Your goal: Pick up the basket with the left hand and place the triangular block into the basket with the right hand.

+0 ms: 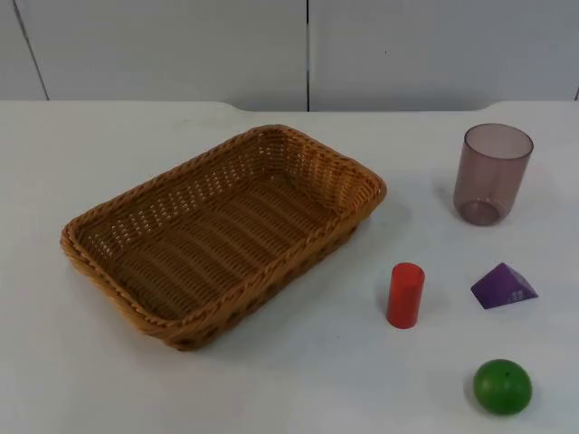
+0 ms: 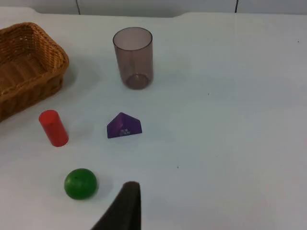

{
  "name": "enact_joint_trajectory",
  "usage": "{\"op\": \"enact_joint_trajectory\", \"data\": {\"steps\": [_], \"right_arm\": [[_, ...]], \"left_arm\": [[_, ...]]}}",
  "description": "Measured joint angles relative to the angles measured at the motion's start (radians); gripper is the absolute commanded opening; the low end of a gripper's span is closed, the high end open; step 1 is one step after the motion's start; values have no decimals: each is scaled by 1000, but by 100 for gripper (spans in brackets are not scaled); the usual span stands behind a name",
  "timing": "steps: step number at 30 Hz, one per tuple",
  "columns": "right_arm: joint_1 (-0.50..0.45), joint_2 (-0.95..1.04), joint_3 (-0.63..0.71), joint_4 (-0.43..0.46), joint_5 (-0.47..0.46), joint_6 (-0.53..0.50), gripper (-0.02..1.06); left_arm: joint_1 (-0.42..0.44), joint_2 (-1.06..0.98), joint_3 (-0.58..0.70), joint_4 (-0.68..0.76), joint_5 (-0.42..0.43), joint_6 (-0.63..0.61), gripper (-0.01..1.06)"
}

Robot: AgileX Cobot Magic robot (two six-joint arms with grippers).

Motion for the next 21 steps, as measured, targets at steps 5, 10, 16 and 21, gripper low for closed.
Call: {"op": "enact_joint_trajectory", "data": {"steps": [5, 10, 16, 21], "right_arm": [[0, 61, -49, 0, -36, 0, 105], [0, 220, -115, 0, -102, 0, 105], [0, 490, -198, 0, -205, 0, 105], [0, 678, -249, 0, -267, 0, 105]], "left_arm": [[0, 49, -28, -31, 3, 0, 105], [0, 206, -86, -61, -24, 0, 105], [0, 457, -150, -67, -71, 0, 105], [0, 637, -173, -71, -139, 0, 105]]}}
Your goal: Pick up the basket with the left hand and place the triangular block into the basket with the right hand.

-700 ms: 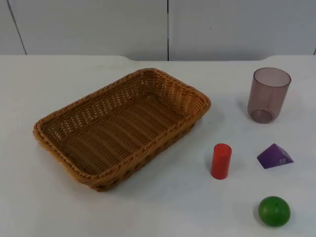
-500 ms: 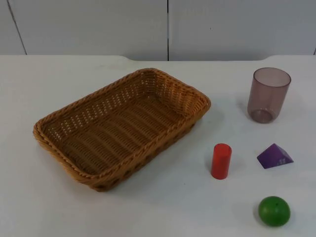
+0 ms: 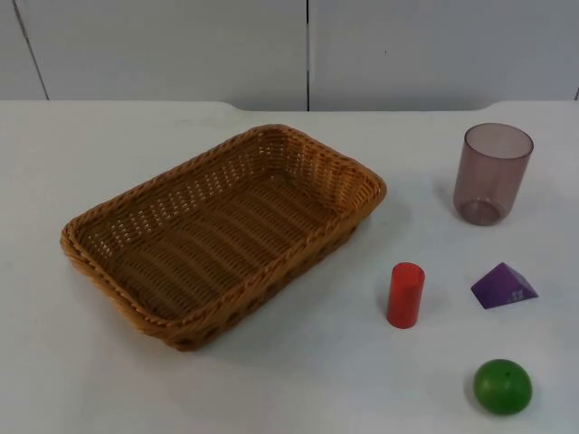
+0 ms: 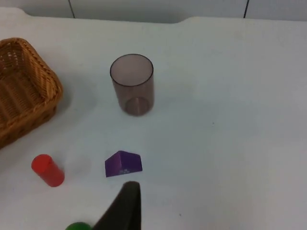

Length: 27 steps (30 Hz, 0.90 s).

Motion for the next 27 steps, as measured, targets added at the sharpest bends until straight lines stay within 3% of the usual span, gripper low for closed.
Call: {"op": "enact_joint_trajectory", "data": {"steps": [4, 14, 23, 27], "right_arm": [[0, 161, -13, 0, -65, 0, 105], [0, 367, -13, 2, -93, 0, 105], [0, 375, -13, 2, -93, 0, 105], [0, 375, -13, 4, -93, 0, 105]], "left_arm": [[0, 162, -7, -2, -69, 0, 105], [0, 383, -7, -25, -119, 0, 105], [0, 551, -8, -83, -173, 6, 105], [0, 689, -21, -214, -287, 50, 105]]}}
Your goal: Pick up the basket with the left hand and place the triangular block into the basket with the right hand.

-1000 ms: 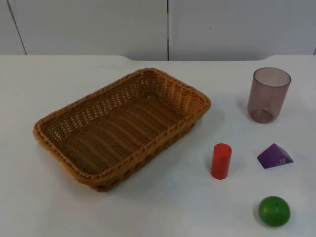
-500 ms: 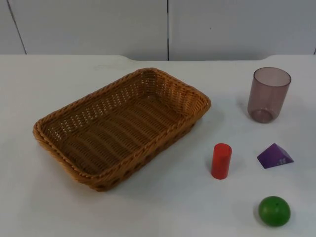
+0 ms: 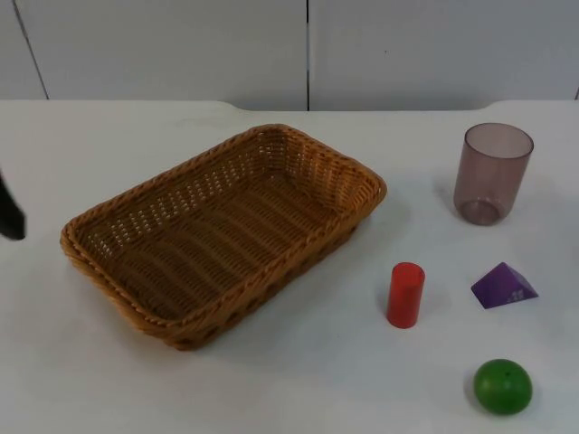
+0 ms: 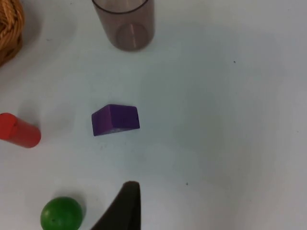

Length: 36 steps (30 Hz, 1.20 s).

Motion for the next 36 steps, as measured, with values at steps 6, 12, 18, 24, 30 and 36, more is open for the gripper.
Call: {"op": "enact_joint_trajectory", "data": {"steps": [6, 12, 18, 24, 30, 36], "right_arm": [[0, 0, 0, 1, 0, 0, 105], [0, 0, 0, 1, 0, 0, 105], [0, 2, 0, 1, -1, 0, 105], [0, 2, 0, -3, -1, 0, 105], [0, 2, 0, -3, -7, 0, 105], [0, 2, 0, -3, -9, 0, 105]], "left_arm": [[-39, 195, -97, -134, -72, 23, 105], [-118, 376, -216, -151, -121, -73, 100], [-181, 524, -285, -151, -163, -172, 100], [-221, 625, -292, -151, -192, -242, 100], [-232, 676, -292, -174, -206, -275, 99], [-236, 686, -292, -193, -219, -295, 63]]}}
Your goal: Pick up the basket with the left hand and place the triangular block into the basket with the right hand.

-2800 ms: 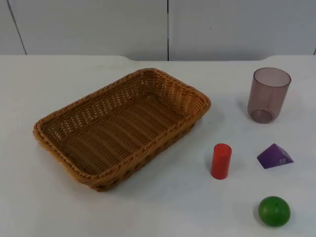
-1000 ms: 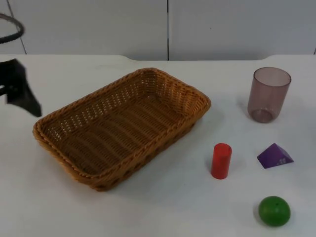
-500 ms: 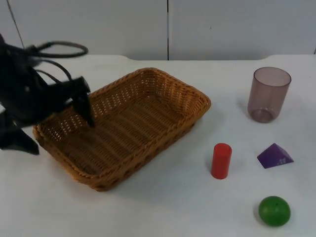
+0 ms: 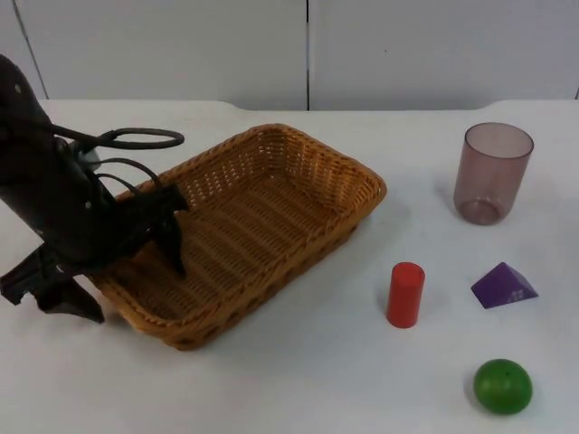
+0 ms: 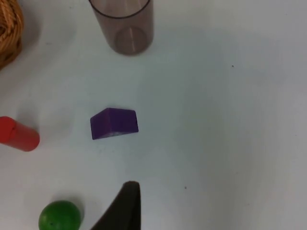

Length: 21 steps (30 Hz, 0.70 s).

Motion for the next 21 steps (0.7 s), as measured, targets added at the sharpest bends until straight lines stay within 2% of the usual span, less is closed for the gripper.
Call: {"op": "enact_joint_trajectory", "data": {"steps": [4, 5, 7, 11, 17, 21], "right_arm": [[0, 0, 0, 0, -2, 0, 105], [0, 0, 0, 0, -7, 0, 105], [0, 0, 0, 0, -23, -2, 105], [0, 0, 0, -2, -33, -4, 105], [0, 0, 0, -2, -42, -7, 105], [0, 0, 0, -2, -42, -9, 105]], "left_arm": [[0, 9, 0, -4, 4, -29, 23], [0, 10, 0, -7, 2, -41, 23], [0, 10, 0, -29, -15, -68, 2], [4, 8, -4, -47, -50, -101, 0], [6, 6, -2, -46, -48, -155, 0], [21, -24, -1, -38, -16, -160, 0]]}}
